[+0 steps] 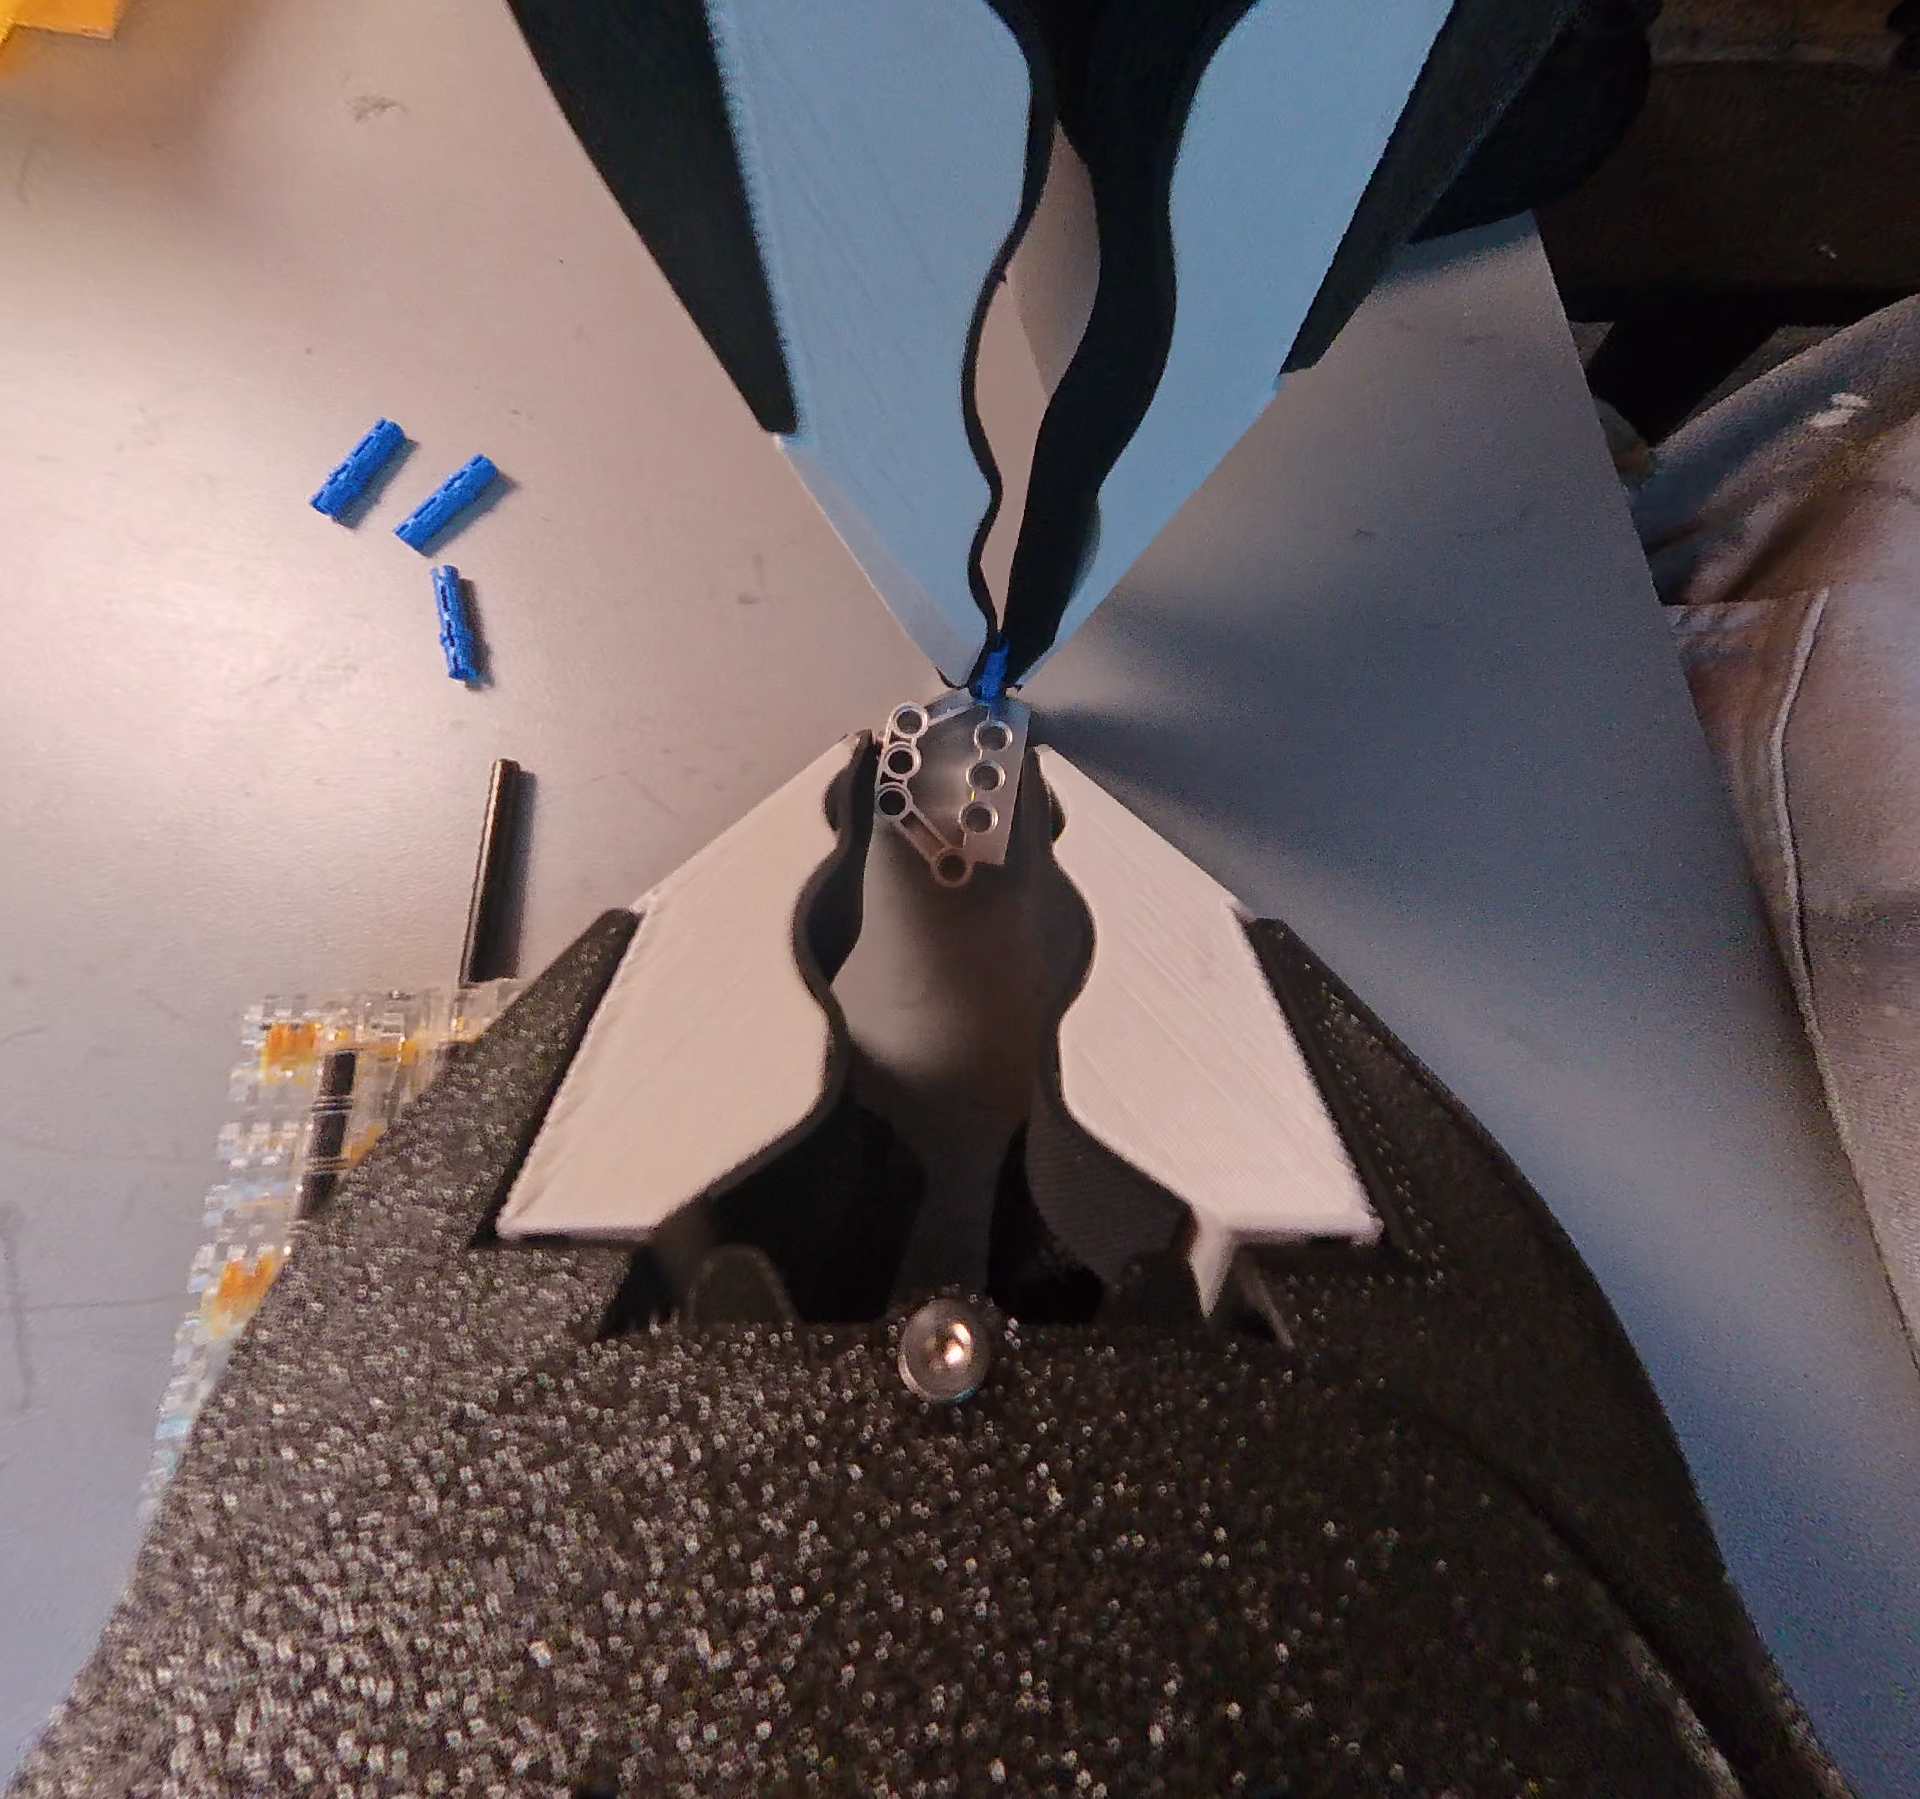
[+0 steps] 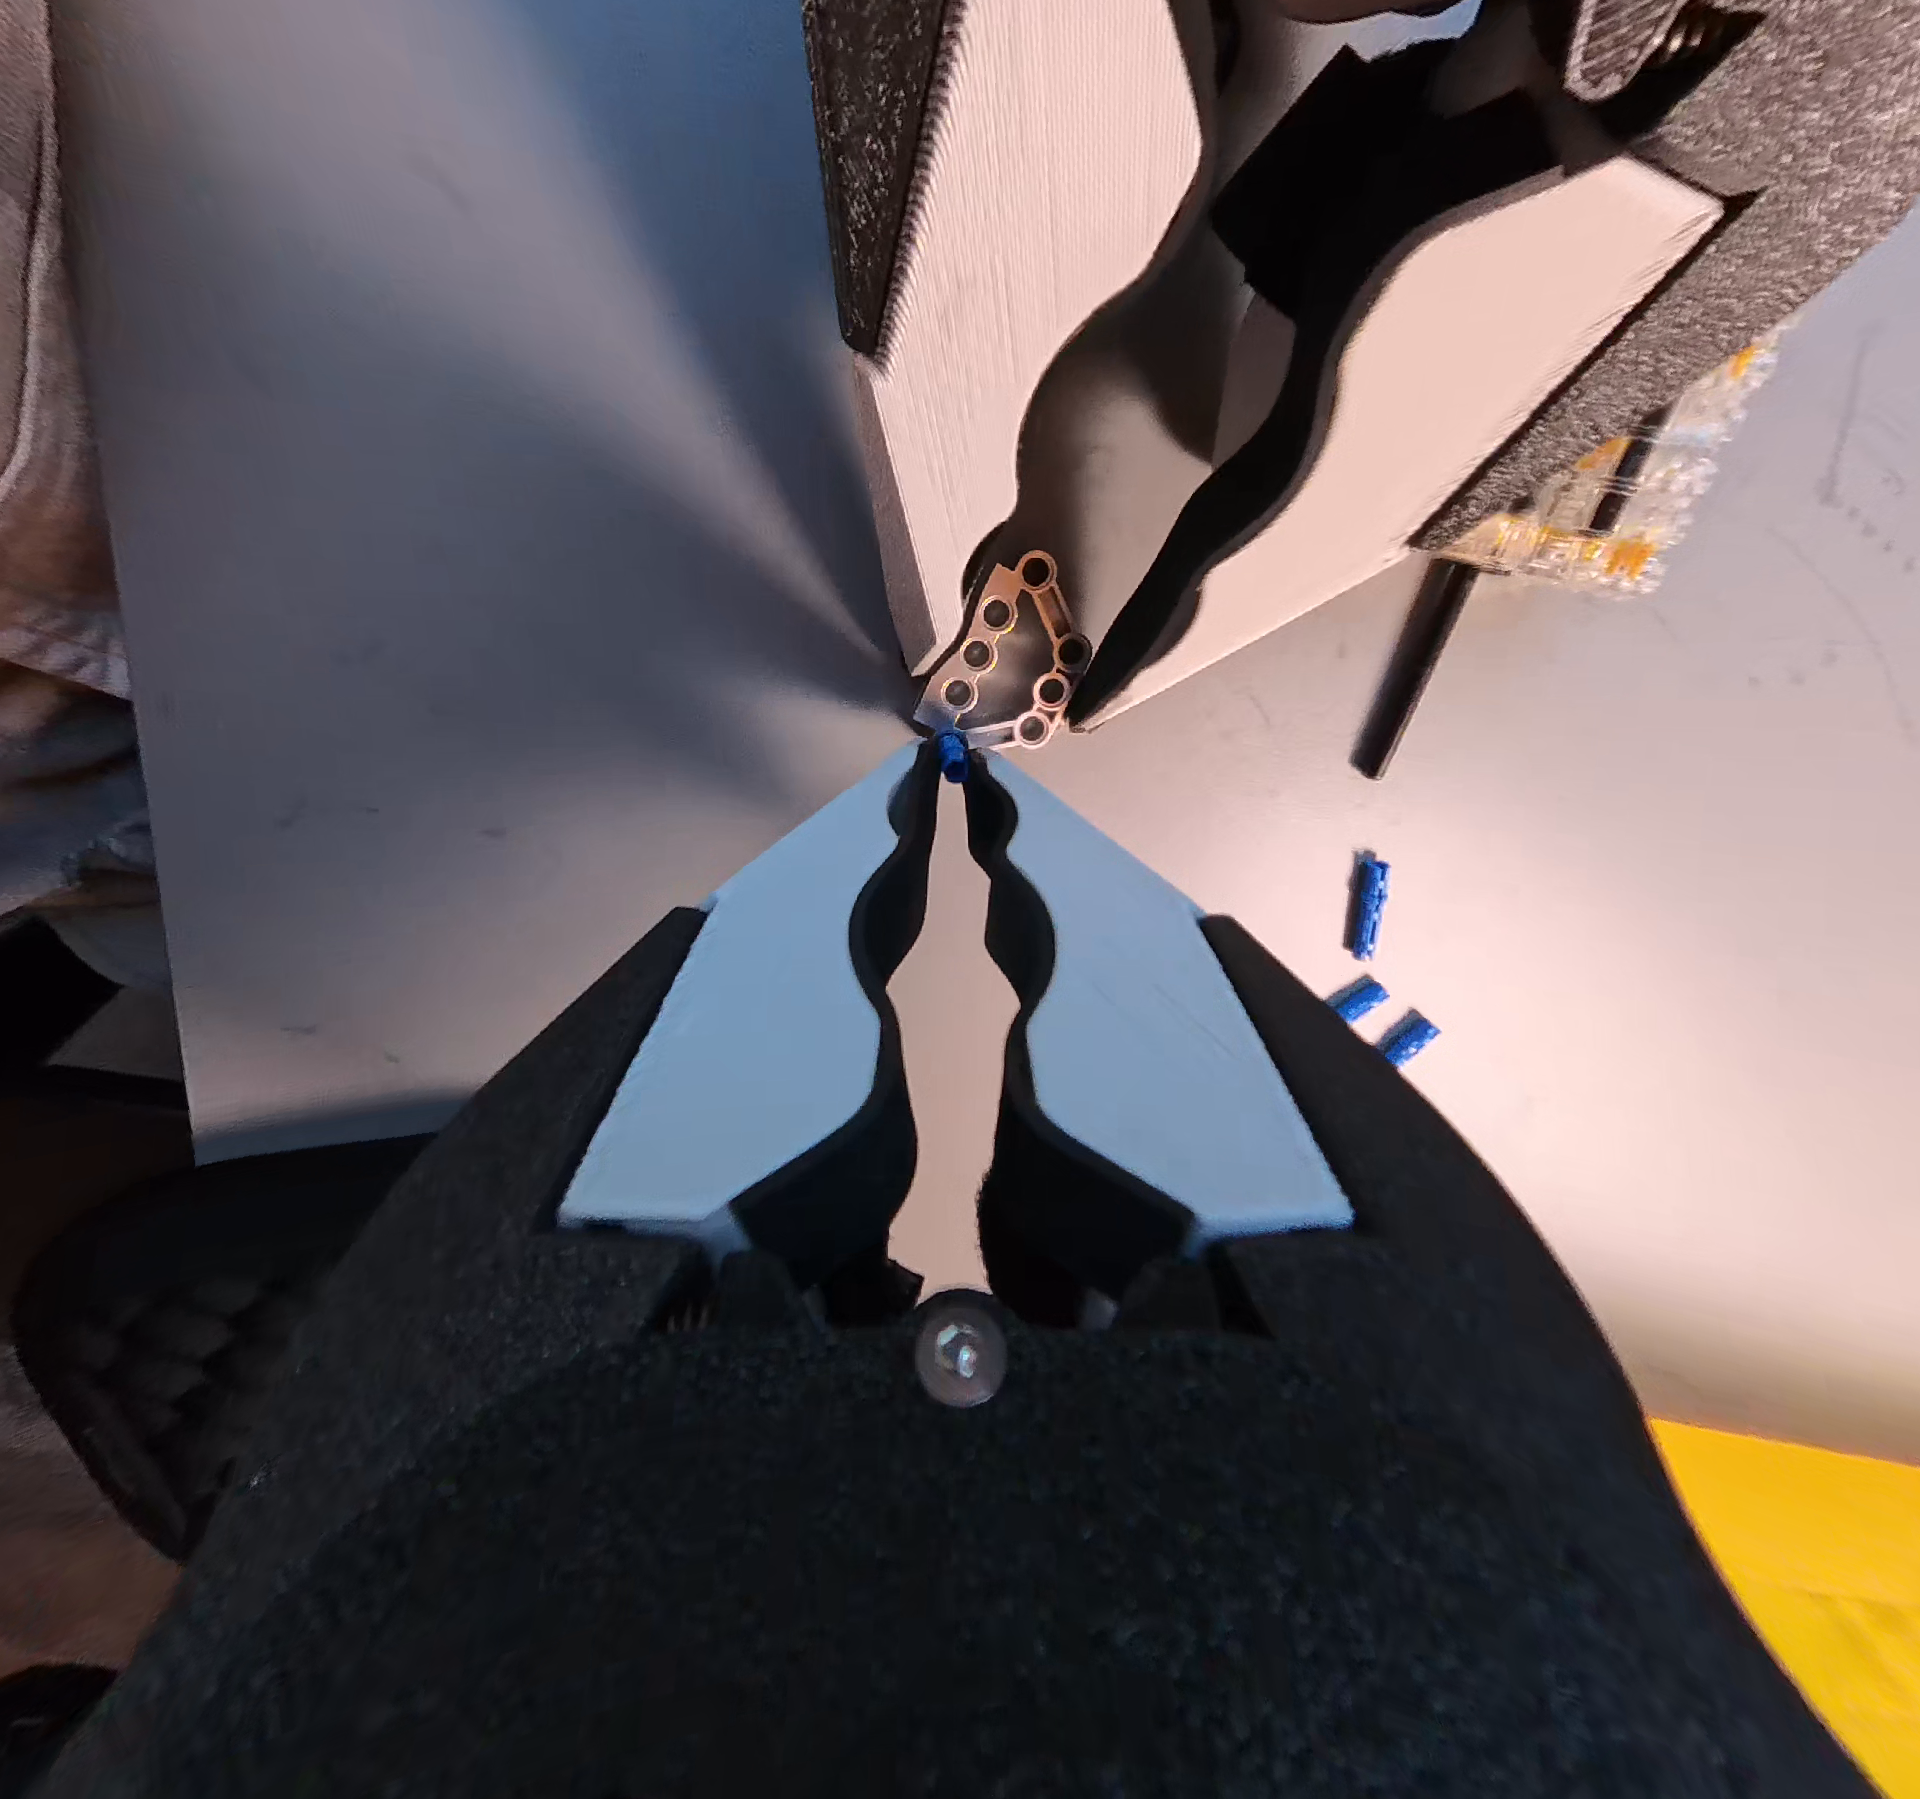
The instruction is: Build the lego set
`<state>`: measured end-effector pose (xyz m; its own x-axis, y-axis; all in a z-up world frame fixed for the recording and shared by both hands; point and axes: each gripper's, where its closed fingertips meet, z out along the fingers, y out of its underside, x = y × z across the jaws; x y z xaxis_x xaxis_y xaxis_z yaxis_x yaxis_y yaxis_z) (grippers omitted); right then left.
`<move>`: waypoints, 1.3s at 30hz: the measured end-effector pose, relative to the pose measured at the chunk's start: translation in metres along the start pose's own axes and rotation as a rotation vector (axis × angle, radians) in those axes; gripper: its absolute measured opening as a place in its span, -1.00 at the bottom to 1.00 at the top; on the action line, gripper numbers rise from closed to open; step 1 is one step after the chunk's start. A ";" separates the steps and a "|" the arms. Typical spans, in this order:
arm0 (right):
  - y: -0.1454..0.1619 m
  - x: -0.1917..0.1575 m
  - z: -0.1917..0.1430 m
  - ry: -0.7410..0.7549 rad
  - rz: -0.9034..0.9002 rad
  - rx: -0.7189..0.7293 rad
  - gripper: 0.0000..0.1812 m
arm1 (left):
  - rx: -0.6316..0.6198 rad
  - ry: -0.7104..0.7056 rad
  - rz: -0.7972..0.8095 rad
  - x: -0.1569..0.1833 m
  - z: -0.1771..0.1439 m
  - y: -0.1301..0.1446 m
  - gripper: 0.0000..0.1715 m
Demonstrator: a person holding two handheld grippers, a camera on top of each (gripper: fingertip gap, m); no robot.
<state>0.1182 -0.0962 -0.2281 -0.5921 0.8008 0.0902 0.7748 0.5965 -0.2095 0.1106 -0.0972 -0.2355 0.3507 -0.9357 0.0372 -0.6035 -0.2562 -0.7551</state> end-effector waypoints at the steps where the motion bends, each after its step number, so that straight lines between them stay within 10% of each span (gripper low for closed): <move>1: 0.000 0.000 0.000 -0.008 0.005 0.000 -0.98 | 0.002 0.000 -0.007 0.000 0.000 0.000 -0.69; 14: -0.001 0.003 -0.005 0.098 0.153 0.142 -0.75 | 0.000 -0.013 -0.018 -0.001 -0.001 0.001 -0.70; 32: -0.006 0.003 -0.010 0.058 0.149 0.084 -1.00 | -0.011 -0.016 -0.027 0.000 -0.003 0.003 -0.70; 39: 0.005 0.043 -0.023 0.221 0.411 0.319 -0.80 | -0.004 -0.063 -0.106 -0.005 -0.014 0.012 -0.69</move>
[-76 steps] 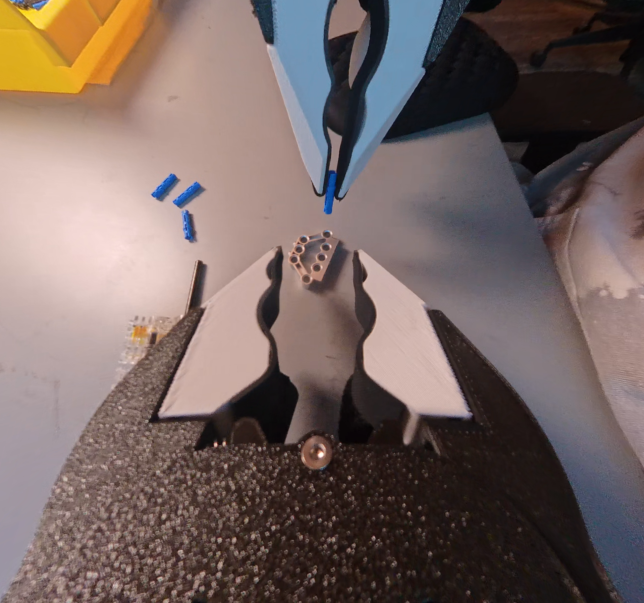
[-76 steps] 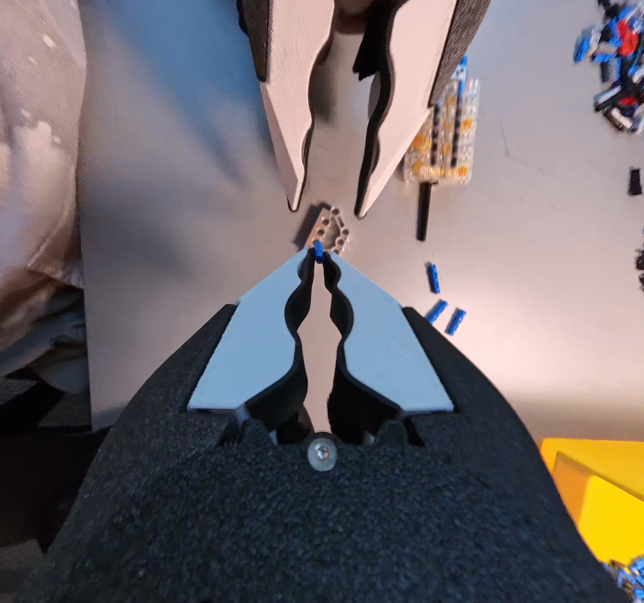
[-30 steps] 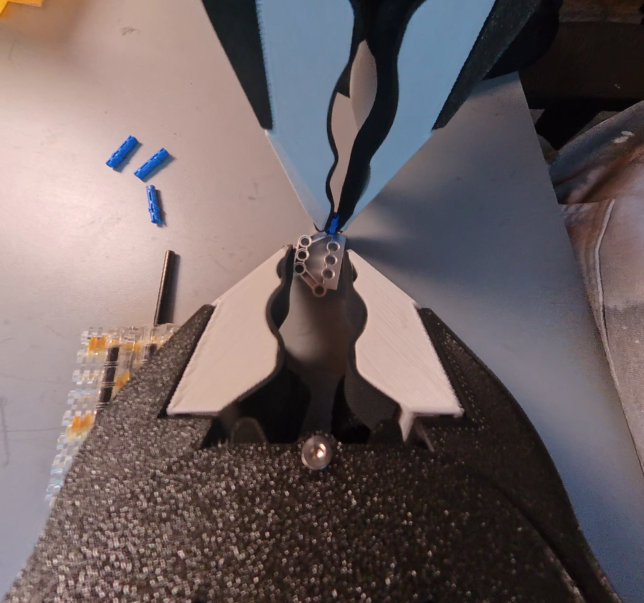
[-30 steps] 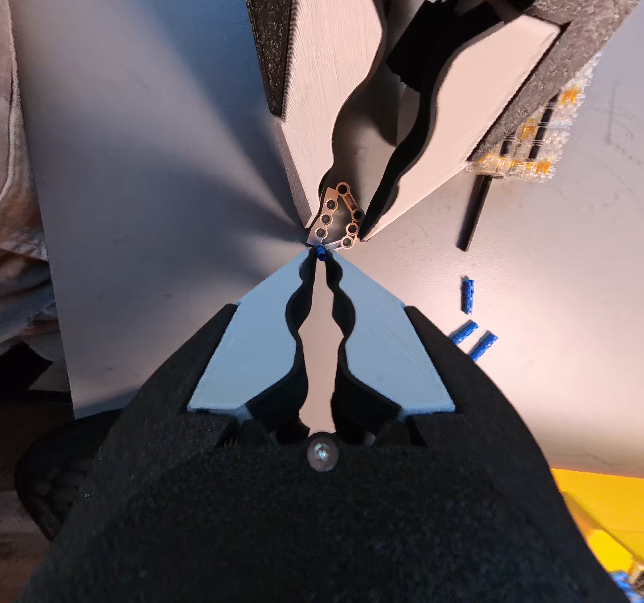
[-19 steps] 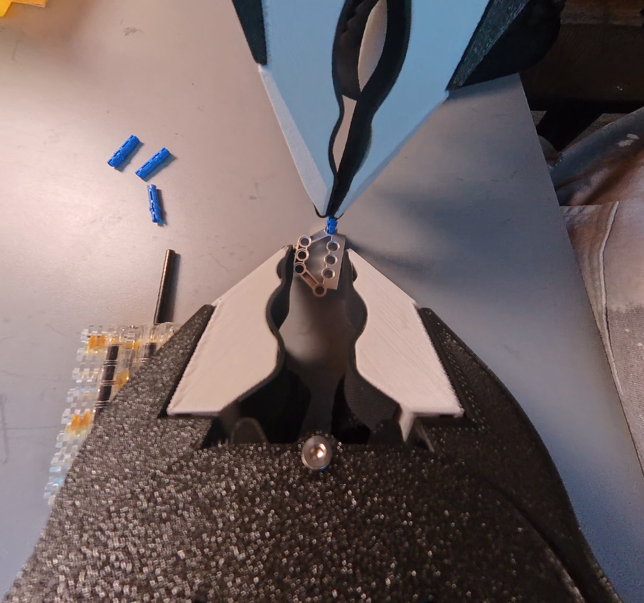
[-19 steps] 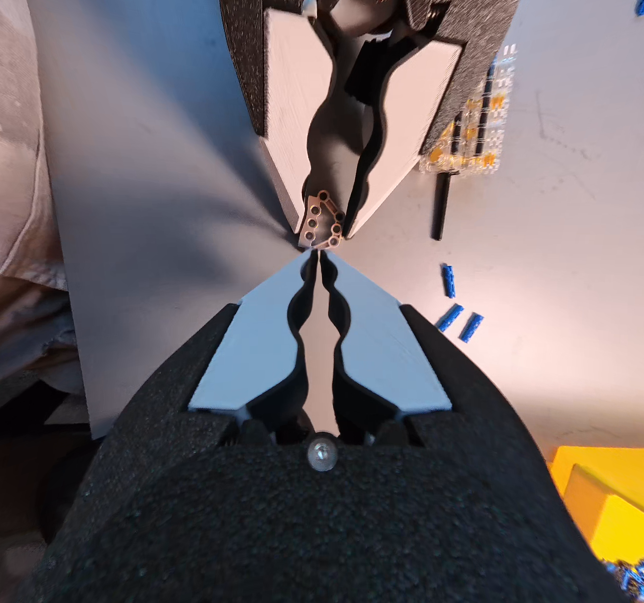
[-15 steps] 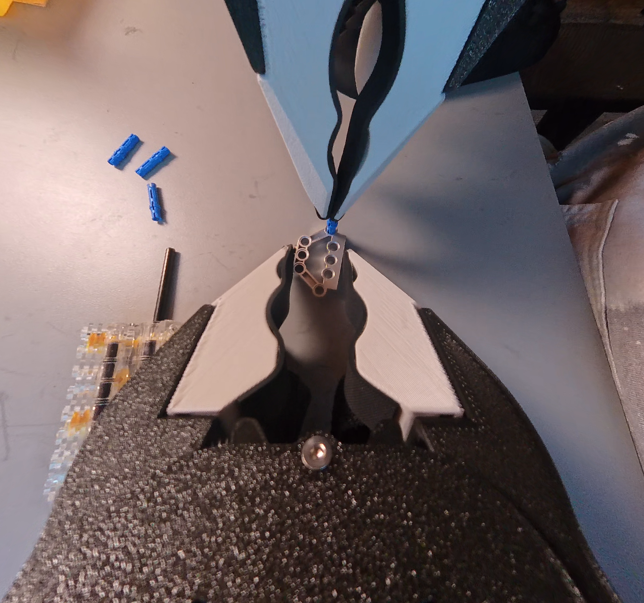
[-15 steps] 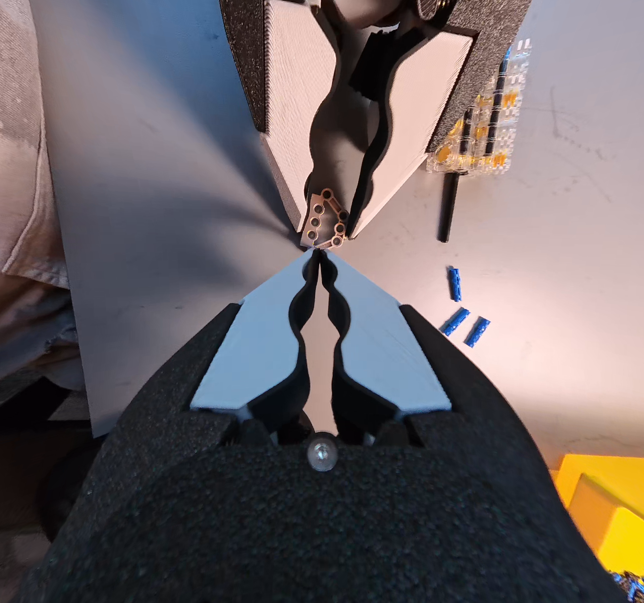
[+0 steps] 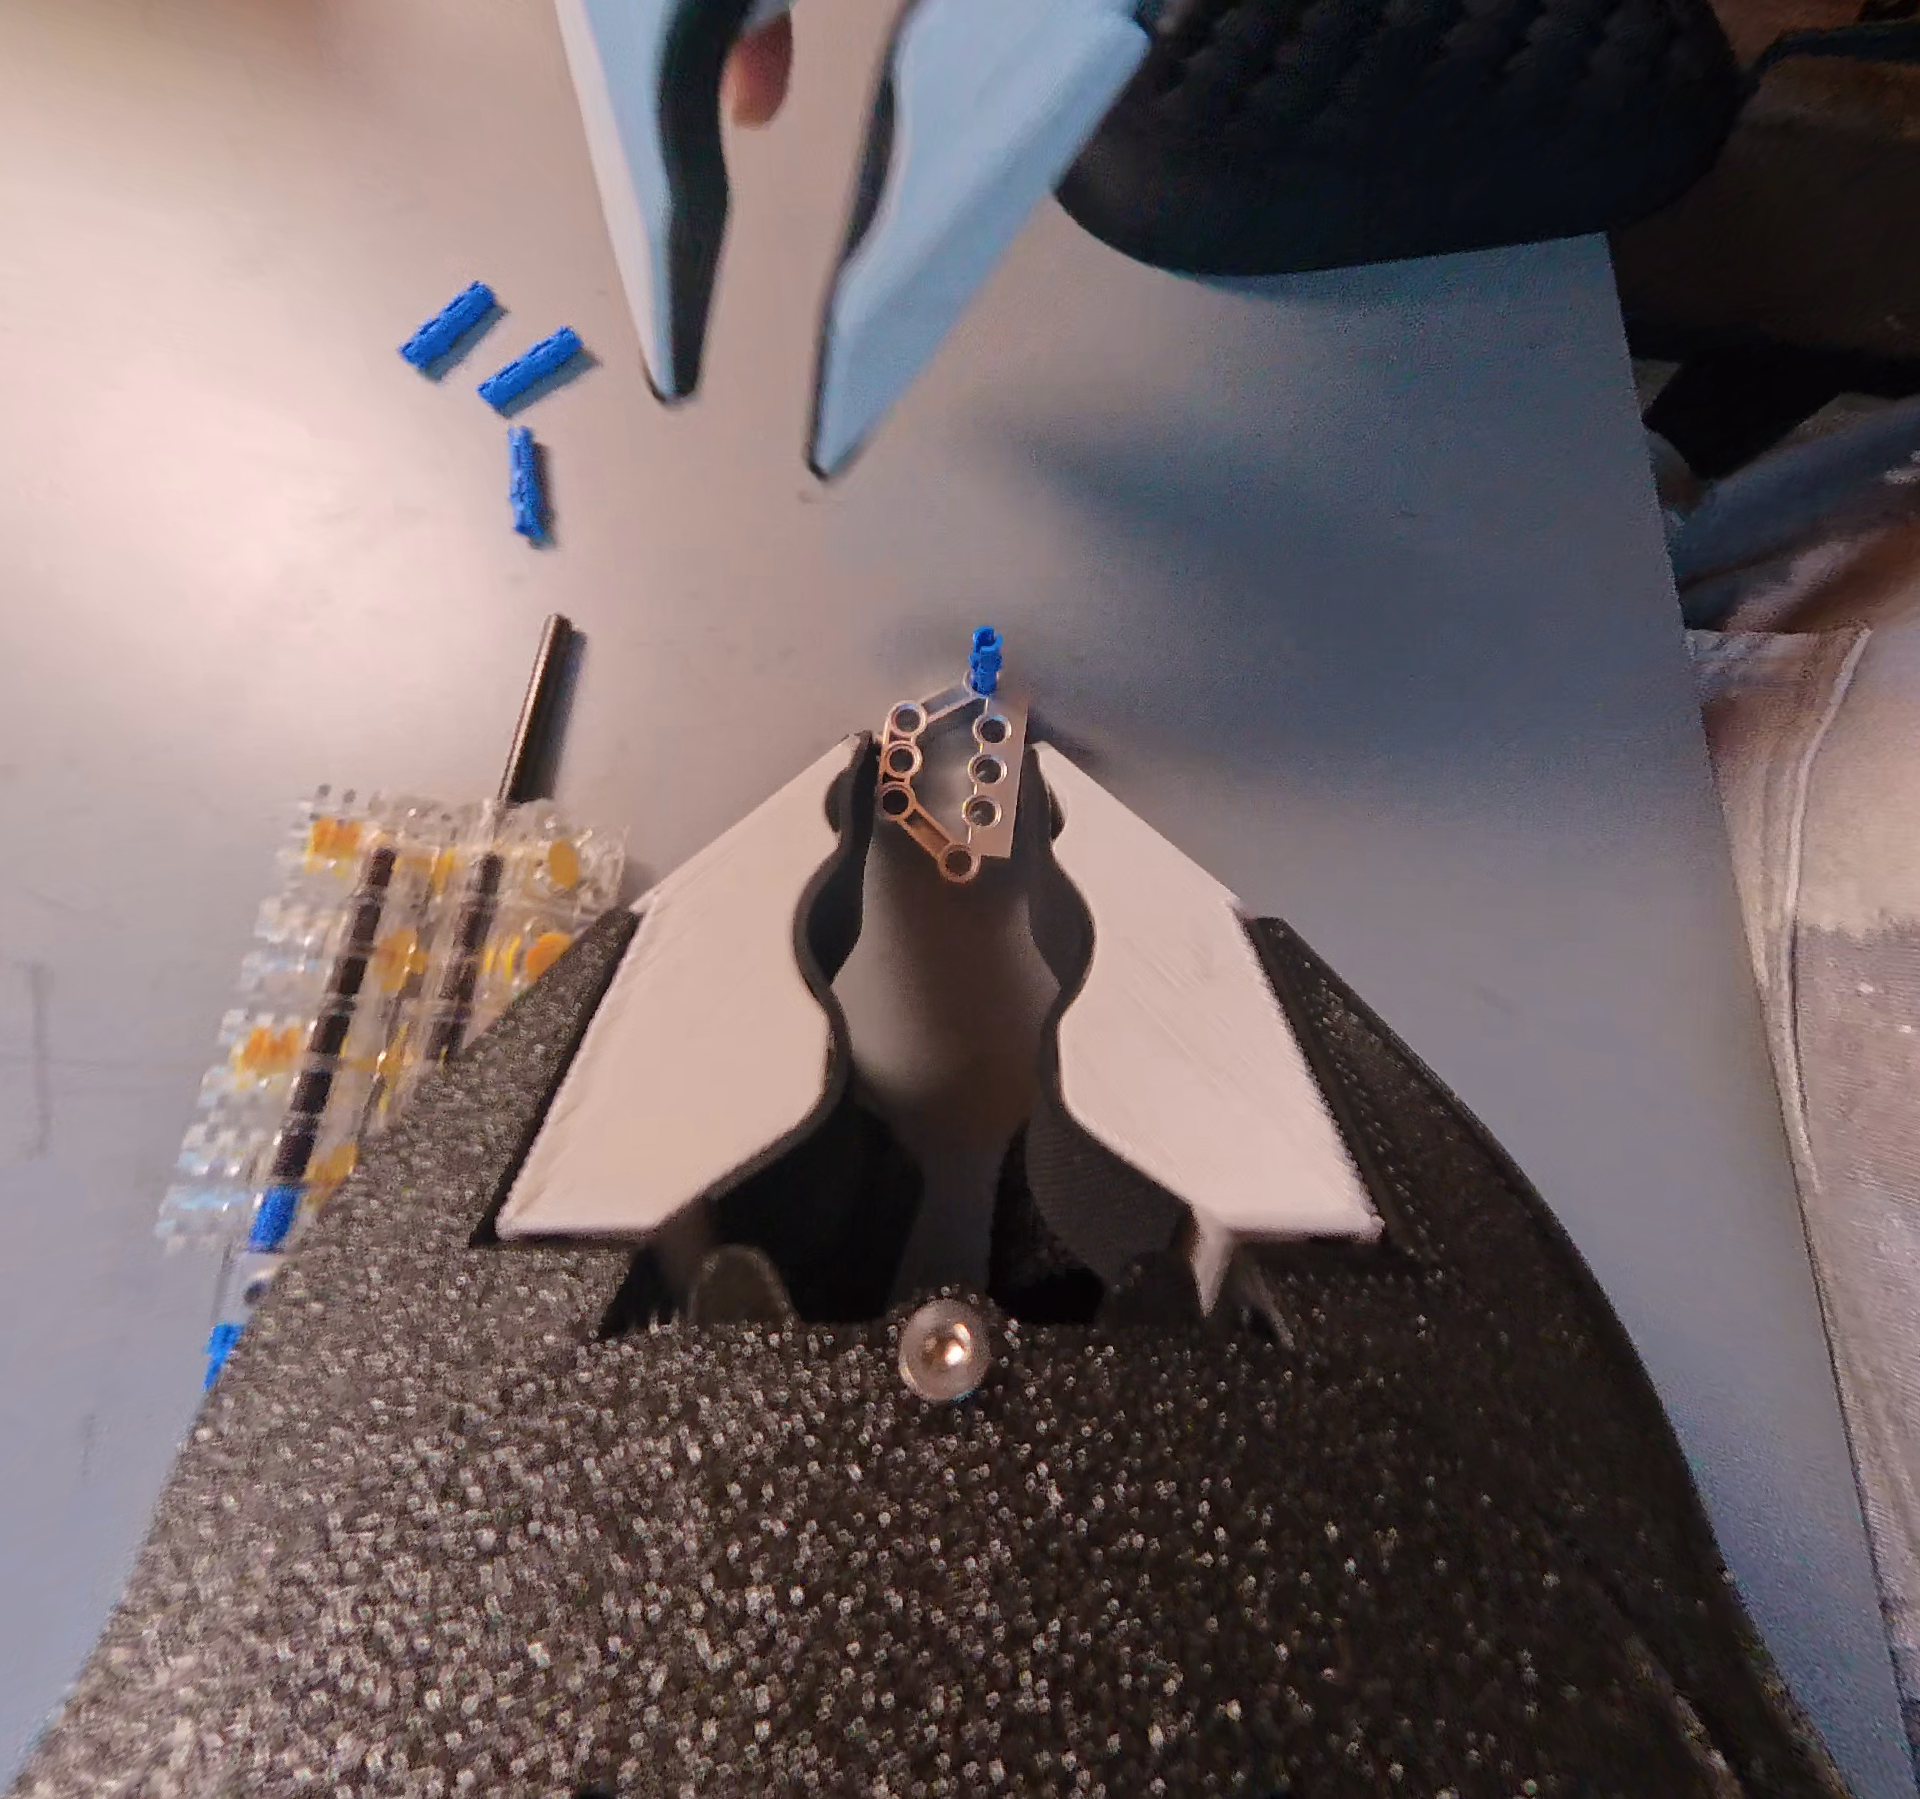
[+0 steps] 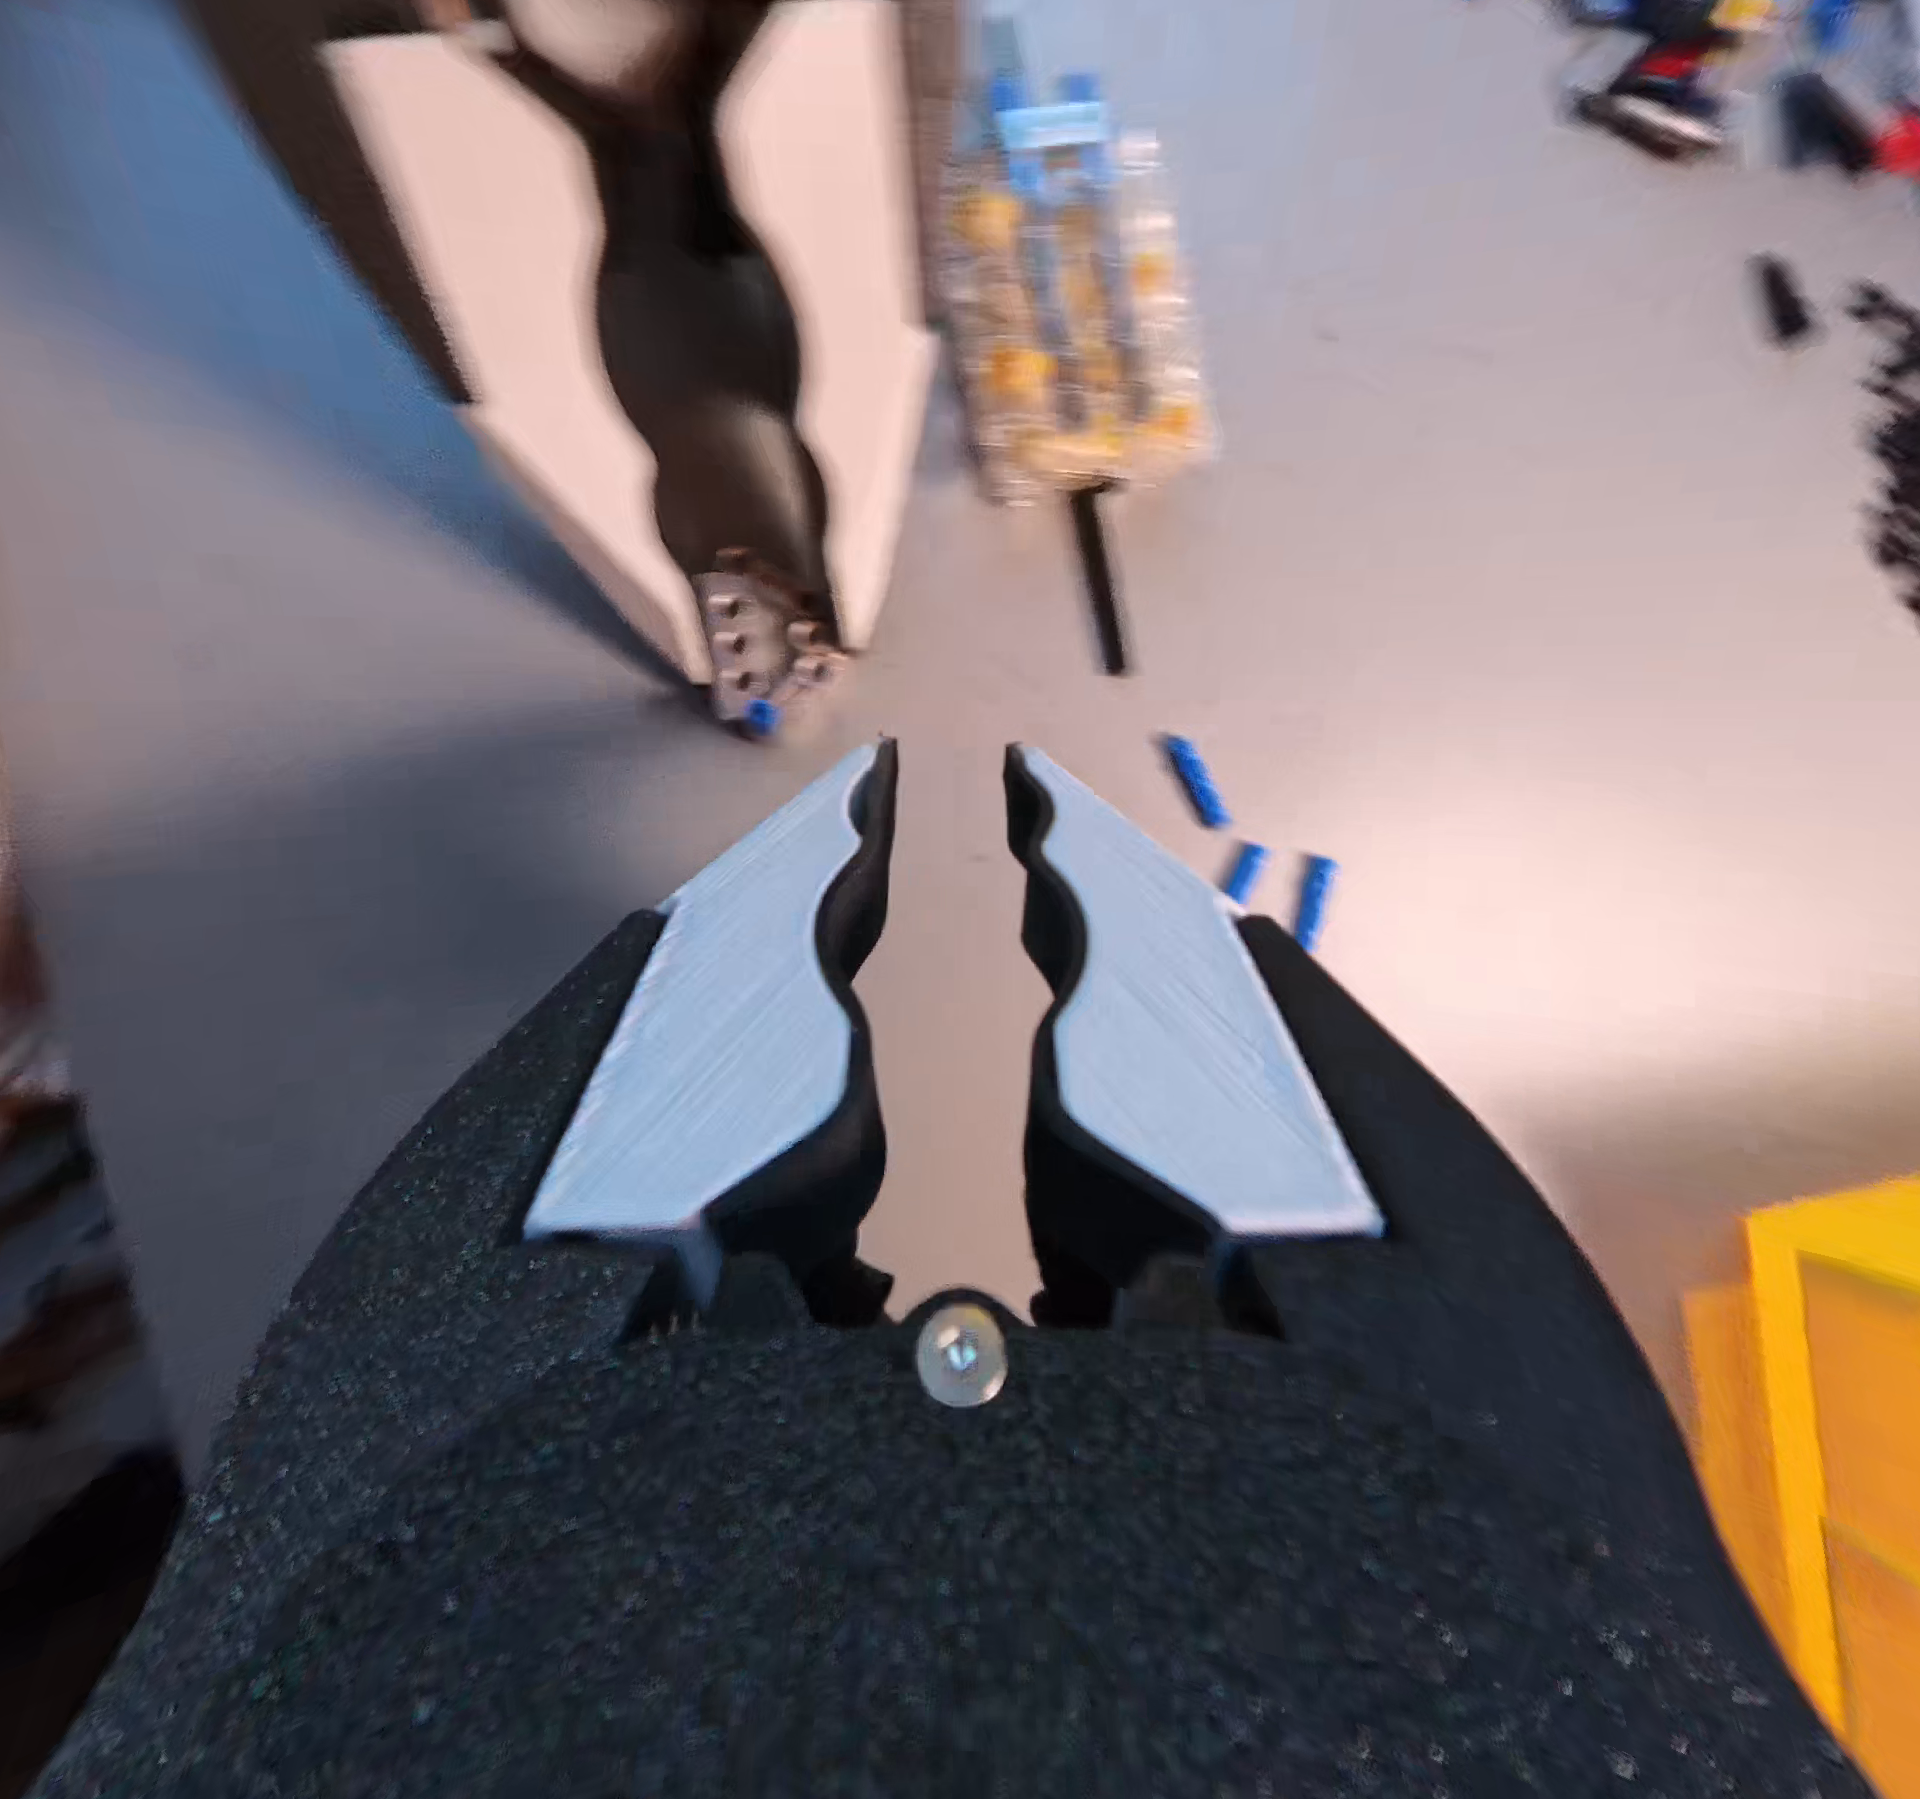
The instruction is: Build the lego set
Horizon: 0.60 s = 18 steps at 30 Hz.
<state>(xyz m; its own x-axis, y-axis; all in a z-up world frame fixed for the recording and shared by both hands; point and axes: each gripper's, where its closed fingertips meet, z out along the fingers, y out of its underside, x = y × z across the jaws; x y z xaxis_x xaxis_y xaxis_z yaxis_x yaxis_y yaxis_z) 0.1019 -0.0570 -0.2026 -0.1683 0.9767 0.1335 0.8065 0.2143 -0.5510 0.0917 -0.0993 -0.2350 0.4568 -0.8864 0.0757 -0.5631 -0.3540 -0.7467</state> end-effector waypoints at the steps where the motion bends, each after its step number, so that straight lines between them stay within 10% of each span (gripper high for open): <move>1: 0.004 0.016 -0.002 0.044 0.049 0.015 -0.79 | 0.005 -0.015 -0.016 -0.003 -0.002 0.001 -0.69; 9: 0.047 0.068 0.013 0.151 0.187 -0.051 -0.79 | 0.033 -0.008 -0.068 -0.008 -0.007 0.000 -0.58; 18: 0.029 0.042 0.009 0.041 0.113 0.057 -0.98 | 0.207 -0.022 -0.106 -0.027 -0.035 -0.024 -0.59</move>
<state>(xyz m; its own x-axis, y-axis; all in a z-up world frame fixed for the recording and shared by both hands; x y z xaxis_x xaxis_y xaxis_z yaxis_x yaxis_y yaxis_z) 0.1133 -0.0098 -0.2203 -0.0536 0.9935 0.1007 0.7853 0.1042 -0.6103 0.0690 -0.0778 -0.1961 0.5221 -0.8398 0.1487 -0.3585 -0.3743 -0.8552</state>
